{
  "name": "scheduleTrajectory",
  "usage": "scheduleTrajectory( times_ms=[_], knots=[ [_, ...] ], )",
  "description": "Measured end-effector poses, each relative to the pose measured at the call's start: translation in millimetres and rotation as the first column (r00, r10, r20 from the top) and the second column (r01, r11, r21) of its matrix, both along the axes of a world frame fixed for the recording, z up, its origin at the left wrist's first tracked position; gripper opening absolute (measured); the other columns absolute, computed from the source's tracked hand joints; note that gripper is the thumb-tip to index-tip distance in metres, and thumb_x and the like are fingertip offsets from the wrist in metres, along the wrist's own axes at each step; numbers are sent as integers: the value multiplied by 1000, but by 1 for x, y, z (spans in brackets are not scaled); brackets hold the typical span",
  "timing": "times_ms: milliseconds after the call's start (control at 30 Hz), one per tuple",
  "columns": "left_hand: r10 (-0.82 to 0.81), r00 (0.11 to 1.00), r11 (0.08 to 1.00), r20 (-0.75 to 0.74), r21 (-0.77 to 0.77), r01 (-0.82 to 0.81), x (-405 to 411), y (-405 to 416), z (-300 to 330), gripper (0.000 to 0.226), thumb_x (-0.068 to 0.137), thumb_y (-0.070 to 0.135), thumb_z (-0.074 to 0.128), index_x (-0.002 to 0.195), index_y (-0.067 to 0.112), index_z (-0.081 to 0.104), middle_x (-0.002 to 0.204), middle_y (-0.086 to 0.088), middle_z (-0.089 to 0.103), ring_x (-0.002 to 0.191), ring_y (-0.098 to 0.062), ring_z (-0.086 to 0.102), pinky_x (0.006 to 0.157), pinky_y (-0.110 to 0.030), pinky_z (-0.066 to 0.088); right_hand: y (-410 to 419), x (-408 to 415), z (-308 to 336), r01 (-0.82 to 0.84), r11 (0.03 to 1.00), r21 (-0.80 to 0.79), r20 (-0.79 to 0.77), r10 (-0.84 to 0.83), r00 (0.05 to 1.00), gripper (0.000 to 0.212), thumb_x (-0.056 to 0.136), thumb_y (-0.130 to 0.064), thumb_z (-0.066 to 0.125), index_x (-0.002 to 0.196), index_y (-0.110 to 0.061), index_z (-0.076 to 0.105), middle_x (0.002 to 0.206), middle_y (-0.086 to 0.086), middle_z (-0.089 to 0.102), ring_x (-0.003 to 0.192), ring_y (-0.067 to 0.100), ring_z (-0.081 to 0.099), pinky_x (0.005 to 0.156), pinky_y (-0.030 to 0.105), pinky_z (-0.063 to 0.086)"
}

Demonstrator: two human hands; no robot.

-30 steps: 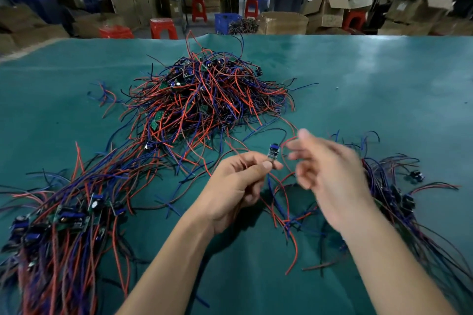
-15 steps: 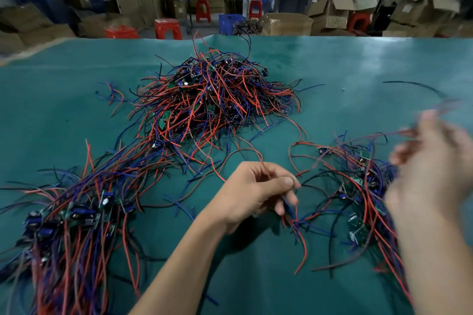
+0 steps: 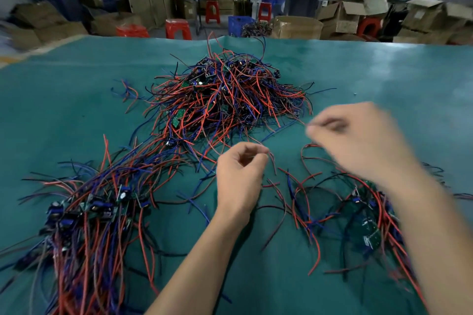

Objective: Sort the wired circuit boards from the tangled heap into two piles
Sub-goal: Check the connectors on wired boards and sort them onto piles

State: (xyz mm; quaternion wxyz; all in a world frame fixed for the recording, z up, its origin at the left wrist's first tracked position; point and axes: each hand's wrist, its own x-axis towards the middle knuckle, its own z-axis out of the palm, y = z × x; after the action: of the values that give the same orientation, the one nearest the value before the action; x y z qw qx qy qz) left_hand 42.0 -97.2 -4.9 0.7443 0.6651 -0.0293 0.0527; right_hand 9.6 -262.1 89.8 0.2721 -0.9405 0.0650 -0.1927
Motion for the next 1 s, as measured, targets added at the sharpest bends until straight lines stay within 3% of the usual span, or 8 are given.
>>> scheduleTrajectory(
  times_ms=[133, 267, 433, 533, 633, 733, 867, 1000],
  knots=[
    [191, 981, 979, -32, 82, -188, 5, 6, 0, 16, 74, 17, 55, 80, 20, 70, 68, 7, 66, 63, -19, 58, 71, -51, 58, 60, 70, -36, -74, 979, -189, -262, 23, 965, 25, 87, -50, 64, 88, -26, 71, 103, 4, 74, 99, 31, 69, 85, 38, 56],
    [290, 951, 956, -111, 82, -282, 9, 12, 0, 15, 80, 9, 58, 83, 23, 65, 79, 5, 66, 75, -28, 65, 81, -54, 55, 90, 108, -68, -22, 973, -231, -331, -57, 942, 47, 84, -65, 67, 86, -20, 51, 116, 10, 64, 107, 35, 64, 76, 38, 44],
    [297, 951, 952, -88, 100, -288, 10, 12, 1, 19, 81, 4, 58, 84, 21, 66, 77, 7, 66, 69, -9, 57, 78, -38, 53, 86, 119, -70, -72, 967, -246, -379, -27, 925, 35, 88, -35, 69, 77, -17, 41, 106, 11, 57, 87, 32, 50, 74, 39, 41],
    [290, 952, 956, -95, 75, -284, 10, 12, -1, 20, 82, 3, 56, 85, 19, 67, 82, 3, 68, 78, -15, 64, 82, -37, 53, 63, 113, -60, -139, 962, -234, -418, 30, 908, 32, 94, -29, 61, 72, -13, 43, 85, 8, 52, 80, 31, 54, 72, 34, 43],
    [276, 955, 961, -106, 63, -271, 12, 12, -3, 19, 83, 5, 55, 84, 20, 66, 82, 1, 69, 84, -23, 68, 83, -40, 54, 30, 96, -45, -123, 984, -129, -390, 64, 919, 42, 97, -27, 57, 62, -15, 38, 60, 3, 44, 57, 22, 46, 54, 29, 32],
    [209, 973, 977, -102, 61, -204, 12, 11, -3, 18, 84, 4, 54, 83, 19, 65, 83, -4, 72, 79, -19, 72, 70, -38, 53, 2, 71, -36, -83, 991, 102, -371, 115, 921, 34, 98, -28, 60, 70, -13, 51, 61, 6, 47, 57, 22, 45, 55, 28, 29],
    [-17, 989, 1000, -146, 6, 18, 8, 5, 1, 10, 93, 7, 57, 93, 10, 66, 85, -9, 75, 76, -12, 75, 41, -20, 41, -8, 29, -39, -68, 908, 414, -351, 228, 908, 31, 100, -32, 63, 77, -11, 62, 70, 6, 60, 63, 19, 50, 46, 25, 30],
    [-216, 962, 976, -169, -48, 210, 4, 2, 5, 21, 101, 21, 53, 94, 6, 66, 91, -8, 77, 76, -12, 74, 40, -16, 41, 7, -9, -46, -195, 798, 570, -245, 391, 887, 30, 100, -27, 64, 72, -17, 62, 56, -6, 56, 52, 8, 48, 44, 16, 33]
  ],
)
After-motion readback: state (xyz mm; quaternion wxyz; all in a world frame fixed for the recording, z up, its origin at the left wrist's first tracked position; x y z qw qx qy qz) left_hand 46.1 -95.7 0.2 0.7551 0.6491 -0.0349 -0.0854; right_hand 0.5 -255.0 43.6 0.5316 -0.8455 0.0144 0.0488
